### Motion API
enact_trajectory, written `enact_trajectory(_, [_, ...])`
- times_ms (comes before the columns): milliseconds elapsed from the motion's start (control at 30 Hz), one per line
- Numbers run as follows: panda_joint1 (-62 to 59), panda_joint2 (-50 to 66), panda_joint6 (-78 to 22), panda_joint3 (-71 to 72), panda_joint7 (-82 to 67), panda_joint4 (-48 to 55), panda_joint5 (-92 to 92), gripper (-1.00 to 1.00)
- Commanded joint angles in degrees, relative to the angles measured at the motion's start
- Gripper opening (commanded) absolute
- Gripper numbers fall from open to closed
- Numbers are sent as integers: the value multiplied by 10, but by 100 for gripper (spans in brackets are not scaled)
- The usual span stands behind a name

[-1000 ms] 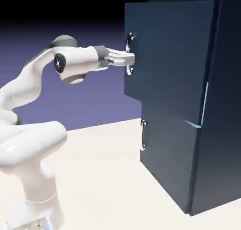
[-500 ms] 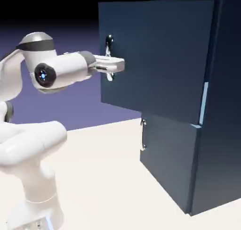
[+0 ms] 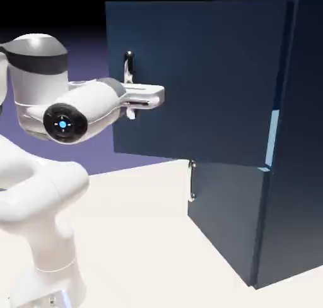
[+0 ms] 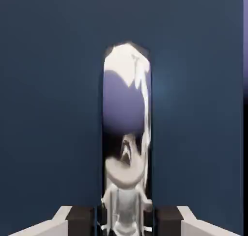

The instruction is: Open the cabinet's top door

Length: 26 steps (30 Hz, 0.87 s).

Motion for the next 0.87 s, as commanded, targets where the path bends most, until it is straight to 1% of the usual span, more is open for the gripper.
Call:
enact_trajectory(0, [9, 21, -14, -14, -11, 13, -15, -100])
enact_trajectory(400, [146, 270, -189, -178, -132, 212, -160, -100])
enact_trajectory(800, [275, 519, -400, -325, -286, 444, -234, -100])
enact_trajectory(833, [276, 520, -400, -325, -286, 444, -234, -100])
